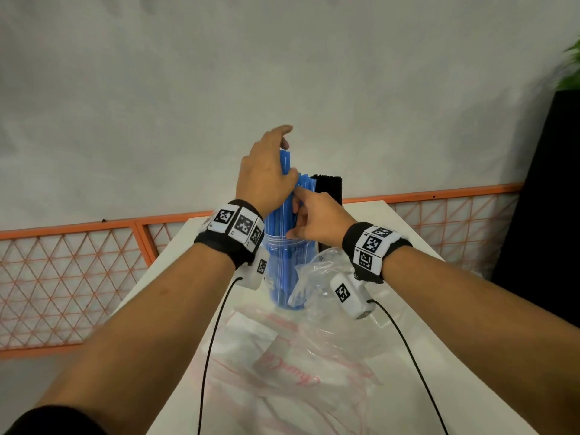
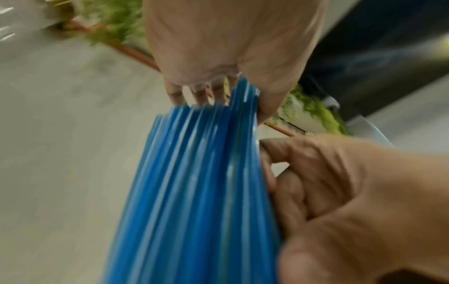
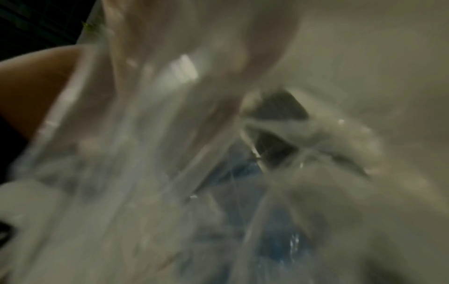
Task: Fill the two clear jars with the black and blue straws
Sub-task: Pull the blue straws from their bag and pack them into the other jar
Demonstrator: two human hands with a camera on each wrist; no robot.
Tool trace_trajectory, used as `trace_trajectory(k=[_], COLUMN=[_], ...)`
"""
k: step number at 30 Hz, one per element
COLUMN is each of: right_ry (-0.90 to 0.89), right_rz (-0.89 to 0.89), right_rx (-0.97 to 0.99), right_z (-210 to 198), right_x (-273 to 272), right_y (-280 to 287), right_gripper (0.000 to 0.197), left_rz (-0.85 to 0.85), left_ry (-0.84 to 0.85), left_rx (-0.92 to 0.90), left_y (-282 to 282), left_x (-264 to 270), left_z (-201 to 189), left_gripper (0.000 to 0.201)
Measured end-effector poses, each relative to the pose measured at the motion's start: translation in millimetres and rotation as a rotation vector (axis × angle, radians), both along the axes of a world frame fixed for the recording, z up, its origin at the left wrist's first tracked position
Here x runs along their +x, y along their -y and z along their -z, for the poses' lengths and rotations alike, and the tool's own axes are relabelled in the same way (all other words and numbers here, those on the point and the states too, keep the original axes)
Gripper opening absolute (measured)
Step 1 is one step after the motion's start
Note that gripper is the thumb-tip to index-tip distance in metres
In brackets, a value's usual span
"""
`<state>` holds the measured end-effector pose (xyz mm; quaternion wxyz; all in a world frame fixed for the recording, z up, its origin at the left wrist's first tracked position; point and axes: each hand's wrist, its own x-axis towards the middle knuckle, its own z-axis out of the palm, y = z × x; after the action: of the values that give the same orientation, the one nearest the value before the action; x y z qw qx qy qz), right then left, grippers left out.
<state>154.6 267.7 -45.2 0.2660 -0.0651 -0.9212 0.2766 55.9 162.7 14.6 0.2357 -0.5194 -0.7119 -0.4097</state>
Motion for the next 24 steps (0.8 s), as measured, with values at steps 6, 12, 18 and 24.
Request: trace_trajectory(k=[6,12,18,24], right_ry=[0.034,0.060,0.078,0.045], right_rz=[0.087,0.088,0.116,0.093], right_rx=[0.003,-0.010,-0.059,-0.067], right_z=[-8,-17,-15,-15], right_x=[-2,-3,-4,5], right_y=[-4,-2,1,-1], right_gripper=[0.042,0.045,0.045,0.032], left_rz=[-0.195,-0.129,-0.240,-0.276], left_ry=[-0.195,-0.162,-0.199,-0.178], left_rx=[-0.357,-0.513,-0.619,-0.542], left_y=[2,-1,-6,-8], left_x=[4,-4,5,10], left_z=[23,3,13,19], left_gripper=[0.048,0.050,0.056,0.060])
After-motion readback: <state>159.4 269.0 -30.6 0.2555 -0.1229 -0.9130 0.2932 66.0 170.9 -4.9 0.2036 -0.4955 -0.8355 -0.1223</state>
